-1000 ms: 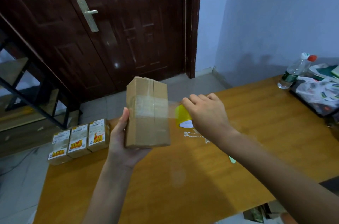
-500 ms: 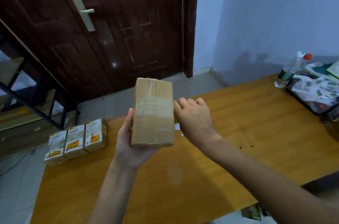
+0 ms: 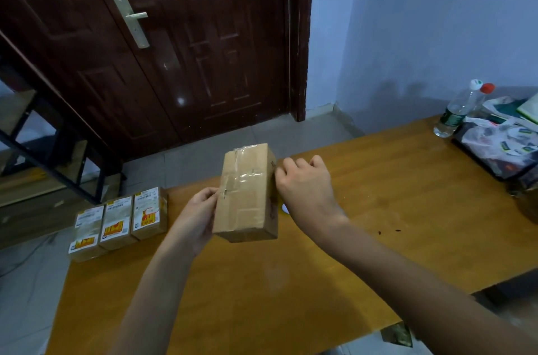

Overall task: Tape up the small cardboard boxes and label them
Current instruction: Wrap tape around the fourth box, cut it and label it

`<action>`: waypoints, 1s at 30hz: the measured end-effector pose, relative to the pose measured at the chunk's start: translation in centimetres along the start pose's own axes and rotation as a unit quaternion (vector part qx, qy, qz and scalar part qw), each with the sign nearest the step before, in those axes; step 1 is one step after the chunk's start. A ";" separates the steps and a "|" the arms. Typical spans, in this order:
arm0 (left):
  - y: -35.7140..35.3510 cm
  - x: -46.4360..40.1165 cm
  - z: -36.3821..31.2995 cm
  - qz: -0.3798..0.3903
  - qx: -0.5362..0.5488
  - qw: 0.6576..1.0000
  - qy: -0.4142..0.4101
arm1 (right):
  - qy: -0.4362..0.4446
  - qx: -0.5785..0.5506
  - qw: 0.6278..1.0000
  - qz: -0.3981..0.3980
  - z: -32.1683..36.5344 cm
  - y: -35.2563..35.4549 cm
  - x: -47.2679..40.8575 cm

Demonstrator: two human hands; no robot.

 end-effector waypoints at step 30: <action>-3.2 -1.8 3.8 -0.051 -0.077 0.996 -0.008 | -0.033 -0.372 0.927 -0.021 -5.6 -5.5 -1.0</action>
Point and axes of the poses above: each hand's wrist, its own x-axis away from the middle knuckle, its own y-axis out of the back of the hand, z = x × y, the point moved 8 cm from there along -x, towards the middle knuckle, and after that the axes turned 1 degree about z, right-handed, at the moved point
